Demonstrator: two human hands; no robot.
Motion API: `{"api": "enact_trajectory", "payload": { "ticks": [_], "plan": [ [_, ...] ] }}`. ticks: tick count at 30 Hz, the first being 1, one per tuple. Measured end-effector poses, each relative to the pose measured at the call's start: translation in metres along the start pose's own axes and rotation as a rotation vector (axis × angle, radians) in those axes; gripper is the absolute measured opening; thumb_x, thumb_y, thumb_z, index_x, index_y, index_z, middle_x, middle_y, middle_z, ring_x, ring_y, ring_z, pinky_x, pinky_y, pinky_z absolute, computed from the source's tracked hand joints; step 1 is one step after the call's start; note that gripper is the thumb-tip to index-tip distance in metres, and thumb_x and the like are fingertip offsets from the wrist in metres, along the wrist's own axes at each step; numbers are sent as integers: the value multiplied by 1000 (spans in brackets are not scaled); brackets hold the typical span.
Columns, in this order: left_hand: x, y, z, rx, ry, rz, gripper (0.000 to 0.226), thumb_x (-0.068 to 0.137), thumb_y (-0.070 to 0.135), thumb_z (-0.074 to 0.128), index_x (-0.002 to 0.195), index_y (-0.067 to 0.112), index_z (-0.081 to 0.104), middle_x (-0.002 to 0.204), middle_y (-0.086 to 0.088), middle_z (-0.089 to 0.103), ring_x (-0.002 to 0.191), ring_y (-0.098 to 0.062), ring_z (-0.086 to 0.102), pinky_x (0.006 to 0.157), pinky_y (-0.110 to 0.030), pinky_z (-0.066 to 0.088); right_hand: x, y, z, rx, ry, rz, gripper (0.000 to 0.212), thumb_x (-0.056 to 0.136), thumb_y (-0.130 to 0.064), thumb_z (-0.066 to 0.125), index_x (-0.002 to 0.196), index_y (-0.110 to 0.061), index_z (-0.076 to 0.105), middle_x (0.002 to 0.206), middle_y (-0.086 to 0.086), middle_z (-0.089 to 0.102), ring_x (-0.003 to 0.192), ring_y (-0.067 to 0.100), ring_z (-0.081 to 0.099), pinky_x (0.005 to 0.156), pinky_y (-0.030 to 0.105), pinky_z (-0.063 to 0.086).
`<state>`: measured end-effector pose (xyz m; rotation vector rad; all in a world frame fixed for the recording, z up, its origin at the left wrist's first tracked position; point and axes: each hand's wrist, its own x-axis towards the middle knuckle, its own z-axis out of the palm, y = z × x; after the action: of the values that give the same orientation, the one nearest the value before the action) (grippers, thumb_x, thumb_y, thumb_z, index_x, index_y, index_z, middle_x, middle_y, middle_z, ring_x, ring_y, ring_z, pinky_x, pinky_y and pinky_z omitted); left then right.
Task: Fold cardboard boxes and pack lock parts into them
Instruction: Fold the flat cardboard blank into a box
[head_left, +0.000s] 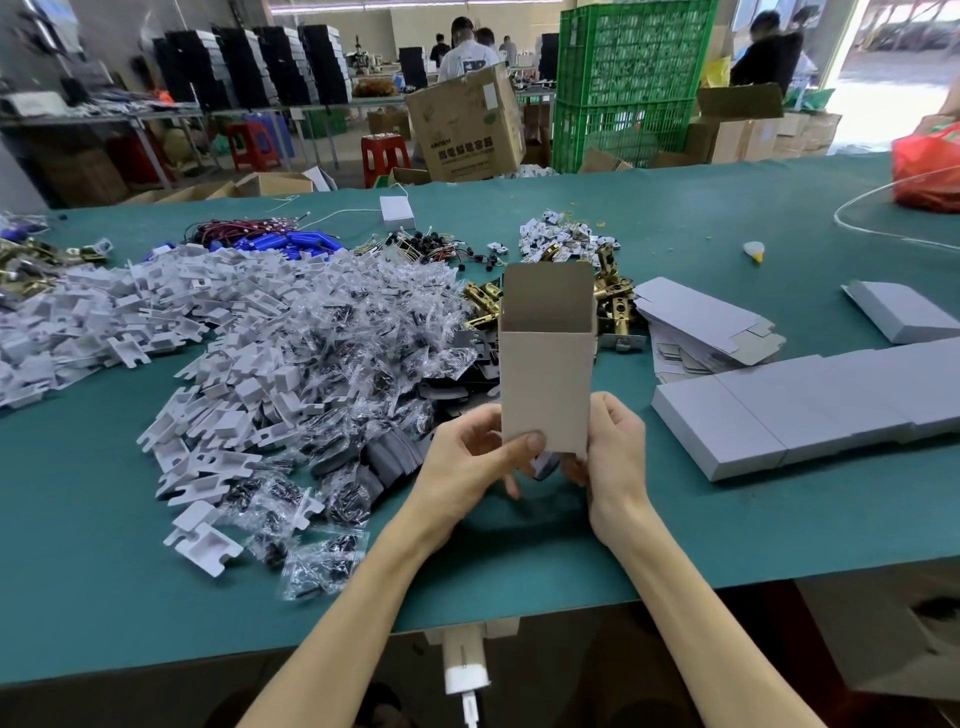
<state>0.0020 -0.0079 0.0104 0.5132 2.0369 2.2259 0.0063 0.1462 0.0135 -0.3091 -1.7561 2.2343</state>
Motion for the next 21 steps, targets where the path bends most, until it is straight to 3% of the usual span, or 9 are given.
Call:
{"api": "enact_trajectory", "payload": {
  "ticks": [4, 6, 8, 10, 13, 17, 21],
  "plan": [
    [-2, 4, 1, -90, 11, -35, 41, 86, 18, 80, 124, 6, 68, 114, -10, 77, 92, -23, 72, 64, -33, 61, -1, -1, 2, -67, -25, -51, 28, 100, -24, 64, 75, -11, 59, 69, 8, 66, 51, 18, 60, 39, 26, 43],
    [-3, 4, 1, -133, 42, -29, 42, 86, 17, 82, 125, 11, 66, 116, -9, 76, 99, -22, 73, 72, -33, 63, 0, 1, 4, -98, -28, -74, 23, 100, -26, 65, 83, -10, 63, 83, 12, 72, 70, 32, 69, 52, 41, 58],
    [-3, 4, 0, -146, 80, -24, 44, 85, 13, 83, 125, 9, 66, 119, -10, 76, 105, -23, 73, 79, -30, 61, 7, 1, 4, -173, 0, -102, 12, 100, -24, 63, 94, -14, 66, 93, 8, 72, 88, 33, 70, 64, 42, 61],
    [-1, 3, 0, -132, 121, -49, 47, 82, 14, 86, 124, 4, 66, 119, -12, 76, 109, -25, 72, 86, -29, 58, 24, -2, 4, -289, 12, -157, 5, 98, -20, 63, 103, -20, 65, 102, 2, 69, 94, 24, 68, 69, 34, 59],
    [-1, 2, -1, -129, 186, -113, 55, 74, 24, 85, 123, 8, 65, 115, -6, 78, 109, -22, 73, 88, -27, 58, 60, -12, 7, -627, -54, -248, 24, 95, -12, 65, 116, -21, 63, 120, 7, 59, 100, 15, 61, 89, 33, 51],
    [0, 2, 0, -115, 183, -115, 54, 75, 23, 85, 124, 12, 65, 115, -2, 78, 108, -16, 73, 88, -24, 57, 97, -12, 19, -1030, -199, -241, 49, 95, -16, 67, 142, -21, 54, 136, 15, 40, 125, 31, 45, 111, 42, 40],
    [0, 2, -2, -143, 161, -127, 39, 86, 6, 82, 122, 6, 66, 115, -8, 78, 107, -20, 73, 86, -24, 58, 109, -3, 20, -1203, -243, -203, 52, 99, -30, 65, 147, -19, 49, 138, 20, 40, 133, 39, 34, 110, 45, 33]
  ]
}}
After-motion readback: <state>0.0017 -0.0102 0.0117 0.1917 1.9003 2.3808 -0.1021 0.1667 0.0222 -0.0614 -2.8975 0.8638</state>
